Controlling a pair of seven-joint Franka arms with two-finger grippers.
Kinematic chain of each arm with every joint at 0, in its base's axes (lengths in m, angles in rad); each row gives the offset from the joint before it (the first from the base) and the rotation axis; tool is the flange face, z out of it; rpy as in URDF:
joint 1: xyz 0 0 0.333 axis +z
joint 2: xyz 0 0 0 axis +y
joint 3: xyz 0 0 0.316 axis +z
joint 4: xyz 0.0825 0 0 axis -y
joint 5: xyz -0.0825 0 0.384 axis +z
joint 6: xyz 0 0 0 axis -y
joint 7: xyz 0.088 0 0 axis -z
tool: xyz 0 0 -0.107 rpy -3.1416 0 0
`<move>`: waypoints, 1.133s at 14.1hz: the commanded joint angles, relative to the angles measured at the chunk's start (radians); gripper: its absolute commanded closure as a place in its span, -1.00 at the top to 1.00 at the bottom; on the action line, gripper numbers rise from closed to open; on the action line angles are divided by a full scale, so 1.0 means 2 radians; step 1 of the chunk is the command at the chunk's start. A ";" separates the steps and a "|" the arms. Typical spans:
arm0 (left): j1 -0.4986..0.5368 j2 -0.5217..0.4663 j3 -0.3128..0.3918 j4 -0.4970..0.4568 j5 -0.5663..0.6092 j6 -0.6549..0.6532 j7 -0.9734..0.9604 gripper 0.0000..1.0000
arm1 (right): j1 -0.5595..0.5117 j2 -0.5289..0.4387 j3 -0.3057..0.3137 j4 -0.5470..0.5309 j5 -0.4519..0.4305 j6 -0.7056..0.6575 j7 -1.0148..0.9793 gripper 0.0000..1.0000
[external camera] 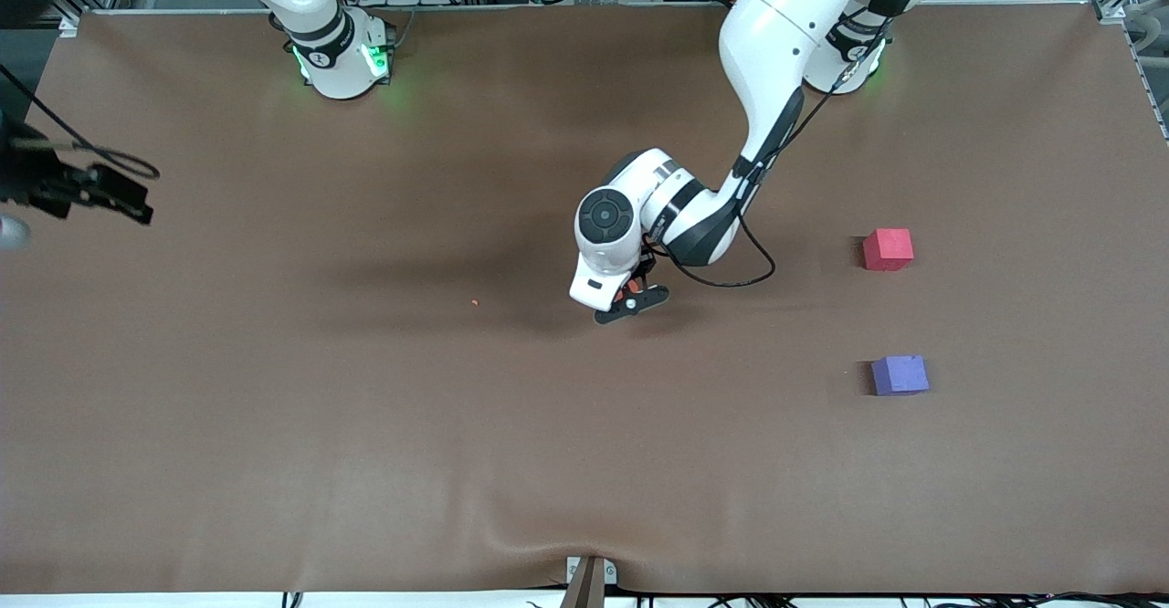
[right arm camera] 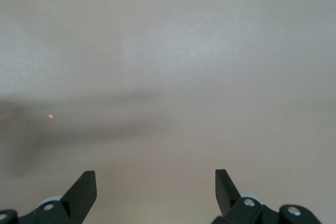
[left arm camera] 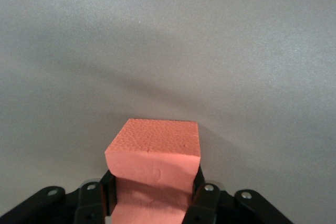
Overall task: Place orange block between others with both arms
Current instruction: 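Carry the orange block with the left gripper toward the pink and purple blocks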
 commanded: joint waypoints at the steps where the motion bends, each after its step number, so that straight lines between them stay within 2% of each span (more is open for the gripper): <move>1: 0.032 -0.026 -0.002 0.000 0.003 -0.008 0.027 -1.00 | -0.020 -0.006 0.024 0.014 -0.008 -0.028 0.000 1.00; 5: 0.116 -0.101 -0.011 0.000 -0.005 -0.087 0.151 -1.00 | -0.074 -0.021 0.070 0.021 0.007 -0.032 -0.006 1.00; 8: 0.183 -0.144 -0.011 -0.007 -0.005 -0.158 0.269 -1.00 | -0.072 -0.031 0.068 0.021 0.008 -0.037 -0.005 1.00; 9: 0.211 -0.163 -0.011 -0.025 -0.005 -0.166 0.317 -1.00 | -0.074 -0.040 0.067 0.021 0.008 -0.037 -0.006 1.00; 11: 0.268 -0.195 -0.011 -0.068 -0.005 -0.166 0.409 -1.00 | -0.074 -0.042 0.067 0.021 0.008 -0.053 -0.004 1.00; 13: 0.309 -0.204 -0.010 -0.098 -0.001 -0.159 0.460 -1.00 | -0.072 -0.047 0.070 0.021 0.008 -0.062 0.001 1.00; 16: 0.358 -0.214 -0.010 -0.151 0.003 -0.103 0.530 -1.00 | -0.072 -0.047 0.071 0.021 0.008 -0.065 0.000 1.00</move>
